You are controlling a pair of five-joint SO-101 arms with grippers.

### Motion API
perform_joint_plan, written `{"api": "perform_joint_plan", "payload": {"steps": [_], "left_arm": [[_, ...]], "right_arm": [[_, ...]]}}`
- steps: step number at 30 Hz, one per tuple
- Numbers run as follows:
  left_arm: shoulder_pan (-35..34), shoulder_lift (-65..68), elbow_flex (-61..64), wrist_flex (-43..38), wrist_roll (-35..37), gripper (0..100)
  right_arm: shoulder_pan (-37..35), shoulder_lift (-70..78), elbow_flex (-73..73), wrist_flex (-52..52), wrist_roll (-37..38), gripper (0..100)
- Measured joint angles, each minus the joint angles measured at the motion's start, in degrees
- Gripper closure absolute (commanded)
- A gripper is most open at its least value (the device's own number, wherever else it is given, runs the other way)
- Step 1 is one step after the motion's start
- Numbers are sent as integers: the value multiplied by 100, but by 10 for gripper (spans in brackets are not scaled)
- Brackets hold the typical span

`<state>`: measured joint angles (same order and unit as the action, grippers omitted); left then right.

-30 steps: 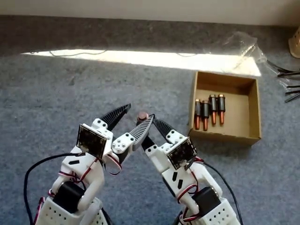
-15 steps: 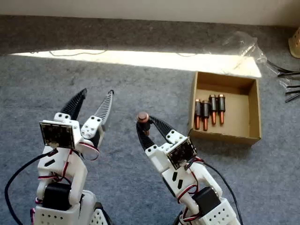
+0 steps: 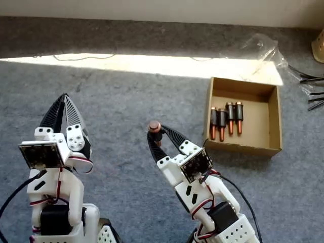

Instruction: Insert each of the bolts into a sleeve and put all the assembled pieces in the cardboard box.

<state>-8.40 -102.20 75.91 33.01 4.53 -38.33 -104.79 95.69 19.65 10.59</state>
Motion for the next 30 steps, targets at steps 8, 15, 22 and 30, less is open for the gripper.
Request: {"api": "perform_joint_plan", "payload": {"steps": [8, 15, 22, 30], "left_arm": [[0, -193, -334, 993, 0, 994], [299, -211, -343, 1864, -440, 994], [686, -211, -343, 2813, -695, 994], [686, -211, 360, 3244, -730, 993]], "right_arm": [[440, 0, 0, 0, 9, 995], [747, 0, 0, 0, 9, 995], [1389, 0, 0, 0, 9, 995], [2435, 0, -387, 932, 9, 995]]}}
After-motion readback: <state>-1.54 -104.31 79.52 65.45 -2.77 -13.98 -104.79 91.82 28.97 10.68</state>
